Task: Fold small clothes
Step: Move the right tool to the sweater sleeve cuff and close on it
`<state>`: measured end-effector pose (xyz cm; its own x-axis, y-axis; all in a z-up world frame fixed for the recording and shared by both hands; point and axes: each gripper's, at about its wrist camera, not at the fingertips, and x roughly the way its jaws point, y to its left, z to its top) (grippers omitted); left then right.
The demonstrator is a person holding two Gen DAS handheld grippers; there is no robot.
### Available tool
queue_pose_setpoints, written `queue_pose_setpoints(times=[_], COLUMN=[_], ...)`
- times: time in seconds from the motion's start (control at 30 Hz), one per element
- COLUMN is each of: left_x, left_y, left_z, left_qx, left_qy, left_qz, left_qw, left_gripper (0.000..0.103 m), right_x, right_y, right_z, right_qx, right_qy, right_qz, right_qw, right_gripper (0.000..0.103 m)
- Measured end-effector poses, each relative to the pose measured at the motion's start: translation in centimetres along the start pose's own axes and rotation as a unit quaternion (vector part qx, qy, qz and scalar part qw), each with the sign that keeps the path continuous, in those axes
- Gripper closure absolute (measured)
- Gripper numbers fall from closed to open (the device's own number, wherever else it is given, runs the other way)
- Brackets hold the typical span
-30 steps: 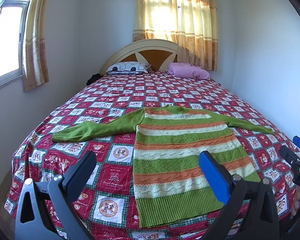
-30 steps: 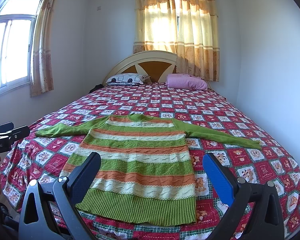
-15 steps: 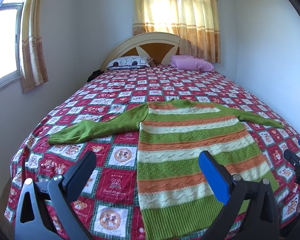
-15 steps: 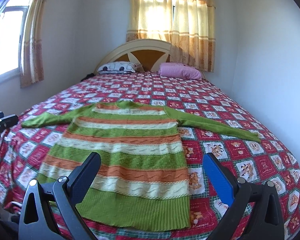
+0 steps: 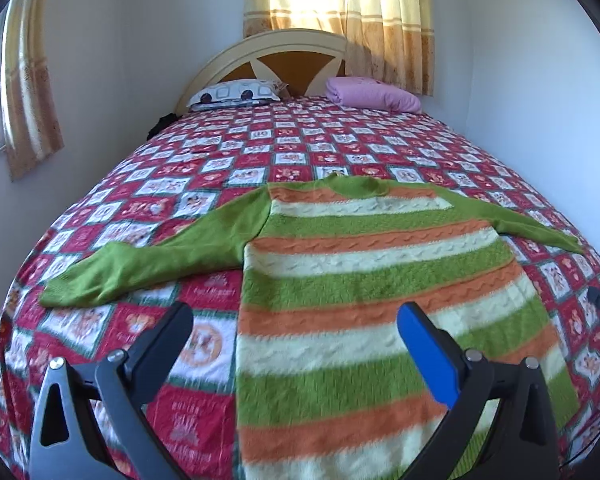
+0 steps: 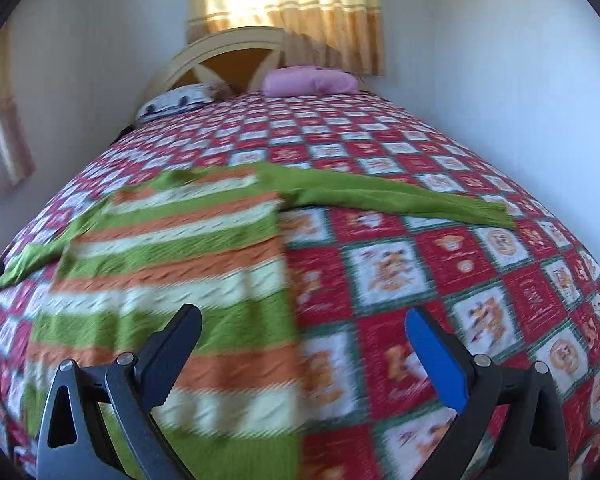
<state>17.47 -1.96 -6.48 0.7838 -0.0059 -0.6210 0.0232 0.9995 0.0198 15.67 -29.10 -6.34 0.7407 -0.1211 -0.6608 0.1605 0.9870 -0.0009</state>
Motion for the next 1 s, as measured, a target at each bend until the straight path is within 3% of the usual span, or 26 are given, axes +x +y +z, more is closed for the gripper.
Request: queue_pose_setpoints(times=[0.17,0.43,0.7,1.0], left_x=[3.7,8.6,11.9,13.6], left_y=[-0.4,-0.5,0.3,1.2], left_z=[1.5,3.1,3.4,3.3], left_qx=[0.007,0.035,0.04,0.026], left_qy=[0.007,-0.005,0.005,0.025], left_qz=[0.003,0.049,0.081,0.093], left_qw=[0.9999,0.9982,0.9959,0.995], left_gripper=[0.0,0.0,0.0,0.0], right_x=[3.0,7.9,13.5,19.4], right_y=[-6.0,-16.7,-27.4,-30.1], right_z=[2.9,7.2,9.2,9.9], right_qx=[0.061,0.147,0.235,0.234], right_qy=[0.011,0.03,0.06,0.099], right_qz=[-0.032,-0.099,-0.13,-0.114], right_qw=[0.998,0.984,0.961,0.96], right_gripper=[0.001,0.002,0.027,0.046])
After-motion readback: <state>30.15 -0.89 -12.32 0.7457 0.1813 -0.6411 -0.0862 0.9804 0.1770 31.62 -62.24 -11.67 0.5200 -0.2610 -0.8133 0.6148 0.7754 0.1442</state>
